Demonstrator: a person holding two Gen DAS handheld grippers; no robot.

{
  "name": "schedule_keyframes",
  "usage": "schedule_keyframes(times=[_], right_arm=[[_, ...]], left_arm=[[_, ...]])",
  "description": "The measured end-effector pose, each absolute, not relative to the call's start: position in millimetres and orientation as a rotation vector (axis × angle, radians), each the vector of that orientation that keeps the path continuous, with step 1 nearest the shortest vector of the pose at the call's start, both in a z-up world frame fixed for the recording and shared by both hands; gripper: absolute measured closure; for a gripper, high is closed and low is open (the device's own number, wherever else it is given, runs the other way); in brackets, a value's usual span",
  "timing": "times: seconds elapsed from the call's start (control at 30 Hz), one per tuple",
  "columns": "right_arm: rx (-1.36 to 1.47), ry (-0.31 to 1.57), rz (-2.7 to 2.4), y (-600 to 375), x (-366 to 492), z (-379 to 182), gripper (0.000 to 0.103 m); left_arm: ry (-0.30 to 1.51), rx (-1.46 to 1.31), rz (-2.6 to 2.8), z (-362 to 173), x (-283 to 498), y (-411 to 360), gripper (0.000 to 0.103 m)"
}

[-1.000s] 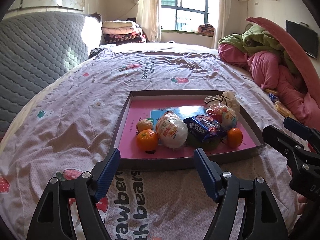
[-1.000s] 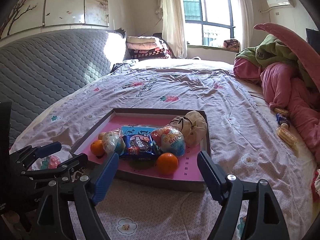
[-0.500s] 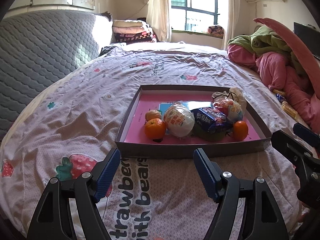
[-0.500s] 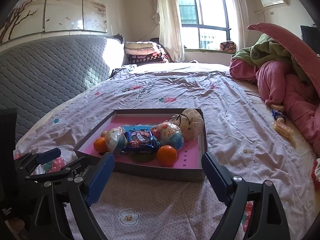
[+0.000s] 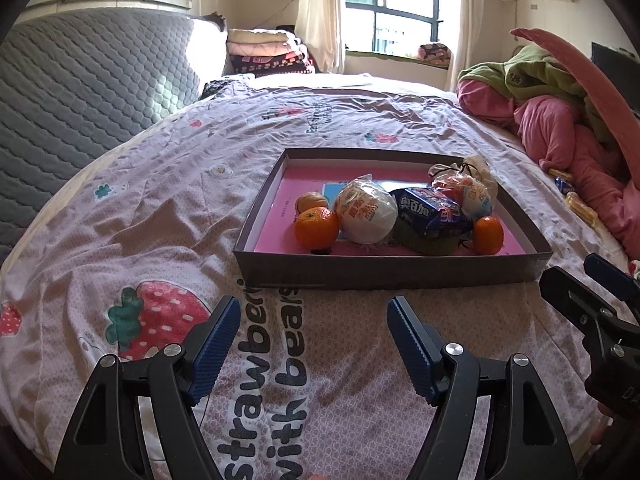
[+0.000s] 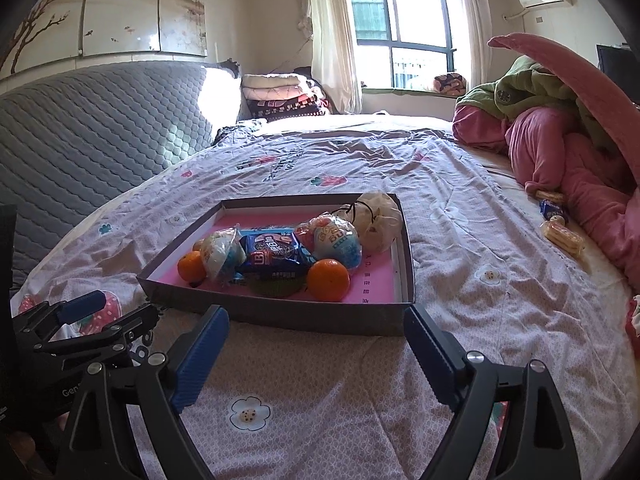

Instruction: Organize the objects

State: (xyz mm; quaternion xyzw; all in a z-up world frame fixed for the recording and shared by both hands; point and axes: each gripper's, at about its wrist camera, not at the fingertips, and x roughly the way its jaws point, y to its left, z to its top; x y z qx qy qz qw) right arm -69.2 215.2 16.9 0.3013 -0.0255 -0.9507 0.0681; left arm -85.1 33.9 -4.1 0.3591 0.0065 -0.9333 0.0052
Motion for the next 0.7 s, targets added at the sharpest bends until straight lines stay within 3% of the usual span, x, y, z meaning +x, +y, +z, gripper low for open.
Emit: schedule_keyframes(times=[0.7], right_arm=[[0.969,-0.058,-2.832,207,-63,-14,0.014]], left_arm=[[-0.027,1.18,-2.909,-32,-82,45,0.026]])
